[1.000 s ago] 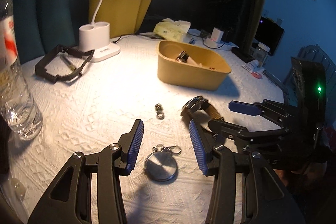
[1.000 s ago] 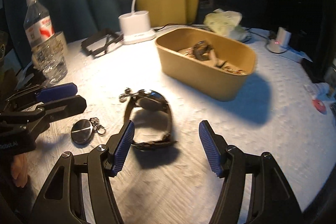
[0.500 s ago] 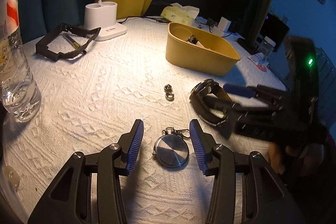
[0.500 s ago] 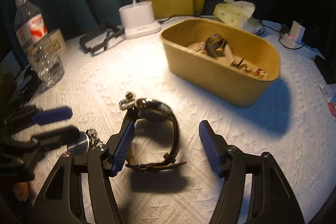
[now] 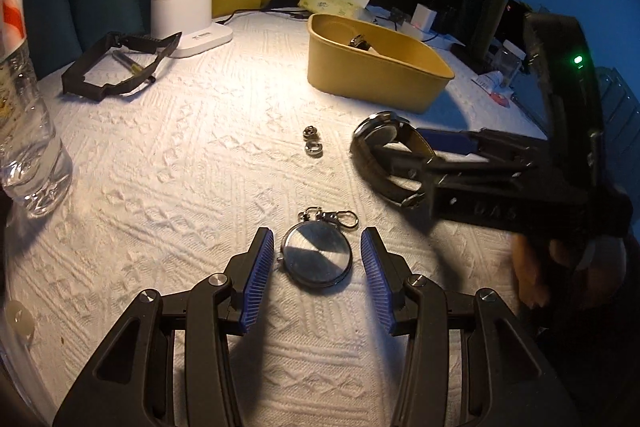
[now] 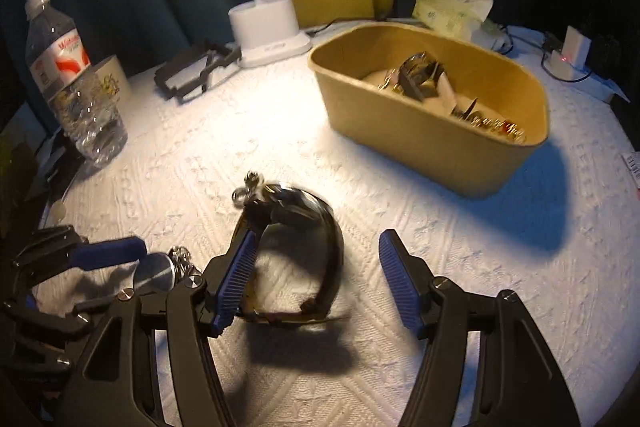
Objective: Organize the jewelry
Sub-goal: 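Grasp the black-strap watch with the right tool while the left reaches the pocket watch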
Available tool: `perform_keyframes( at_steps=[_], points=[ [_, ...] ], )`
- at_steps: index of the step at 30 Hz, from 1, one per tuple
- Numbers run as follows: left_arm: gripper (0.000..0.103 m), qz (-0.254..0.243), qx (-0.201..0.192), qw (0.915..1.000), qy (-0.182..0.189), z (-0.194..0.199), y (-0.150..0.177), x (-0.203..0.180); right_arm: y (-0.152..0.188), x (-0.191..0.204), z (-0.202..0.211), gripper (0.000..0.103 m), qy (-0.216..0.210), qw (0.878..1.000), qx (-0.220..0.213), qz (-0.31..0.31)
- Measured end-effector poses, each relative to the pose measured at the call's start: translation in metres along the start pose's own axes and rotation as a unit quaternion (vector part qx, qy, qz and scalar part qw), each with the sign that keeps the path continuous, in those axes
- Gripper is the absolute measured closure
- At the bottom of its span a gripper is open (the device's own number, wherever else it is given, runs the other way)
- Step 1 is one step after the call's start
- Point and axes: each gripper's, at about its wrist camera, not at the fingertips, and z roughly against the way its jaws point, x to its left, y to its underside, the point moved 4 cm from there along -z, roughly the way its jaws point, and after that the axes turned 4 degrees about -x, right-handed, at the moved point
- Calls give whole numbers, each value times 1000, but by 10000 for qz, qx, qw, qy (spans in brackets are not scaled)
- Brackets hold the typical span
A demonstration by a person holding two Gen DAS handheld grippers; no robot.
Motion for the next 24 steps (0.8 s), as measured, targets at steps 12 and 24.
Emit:
perform_keyframes(
  at_steps=[12, 24],
  points=[
    [55, -58, 57, 9999, -72, -1, 1, -1, 5, 7, -8, 39, -156, 9998, 135, 69],
    [55, -136, 74, 9998, -105, -2, 2, -4, 6, 15, -9, 39, -281, 9992, 225, 149]
  ],
)
